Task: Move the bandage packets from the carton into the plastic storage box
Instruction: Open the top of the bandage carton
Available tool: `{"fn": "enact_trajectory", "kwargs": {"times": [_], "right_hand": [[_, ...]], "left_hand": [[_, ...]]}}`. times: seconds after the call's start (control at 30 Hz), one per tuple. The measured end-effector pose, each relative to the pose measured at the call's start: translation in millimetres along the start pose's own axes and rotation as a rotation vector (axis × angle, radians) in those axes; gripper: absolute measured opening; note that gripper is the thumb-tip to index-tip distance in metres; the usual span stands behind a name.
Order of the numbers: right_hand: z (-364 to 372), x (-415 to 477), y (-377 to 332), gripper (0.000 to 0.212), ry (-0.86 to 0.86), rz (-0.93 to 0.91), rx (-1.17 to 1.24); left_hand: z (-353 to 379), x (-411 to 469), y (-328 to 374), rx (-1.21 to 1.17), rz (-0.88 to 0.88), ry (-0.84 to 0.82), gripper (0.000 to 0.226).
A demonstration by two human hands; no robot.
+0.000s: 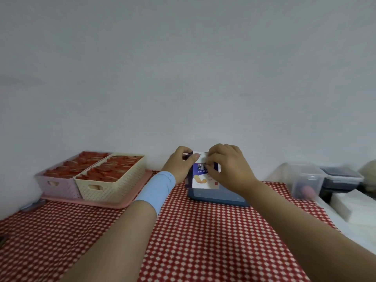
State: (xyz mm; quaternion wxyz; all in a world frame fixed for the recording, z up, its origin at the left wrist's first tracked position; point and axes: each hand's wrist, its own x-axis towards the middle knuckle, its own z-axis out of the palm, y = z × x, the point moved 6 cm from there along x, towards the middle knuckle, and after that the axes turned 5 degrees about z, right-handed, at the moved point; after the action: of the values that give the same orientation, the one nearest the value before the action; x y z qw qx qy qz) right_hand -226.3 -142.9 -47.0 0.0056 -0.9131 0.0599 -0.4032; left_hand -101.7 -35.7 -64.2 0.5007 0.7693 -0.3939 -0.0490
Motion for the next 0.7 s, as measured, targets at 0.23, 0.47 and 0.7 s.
{"fn": "enact_trajectory", "kwargs": {"times": [0.23, 0.47, 0.7], "right_hand": [[30.2, 31.4, -30.8, 0.016, -0.147, 0.223, 0.181], [108.5, 70.1, -45.7, 0.016, -0.298, 0.232, 0.111], [155.4, 88.9, -46.1, 0.014, -0.407, 0.291, 0.250]], "left_hand": [[-41.7, 1.4, -32.1, 0.009, 0.051, -0.015, 0.026], [-63.4, 37.6, -91.9, 0.016, 0.090, -0.141, 0.021], [-67.9, 51.5, -126.4, 0.055, 0.019, -0.126, 0.018]]}}
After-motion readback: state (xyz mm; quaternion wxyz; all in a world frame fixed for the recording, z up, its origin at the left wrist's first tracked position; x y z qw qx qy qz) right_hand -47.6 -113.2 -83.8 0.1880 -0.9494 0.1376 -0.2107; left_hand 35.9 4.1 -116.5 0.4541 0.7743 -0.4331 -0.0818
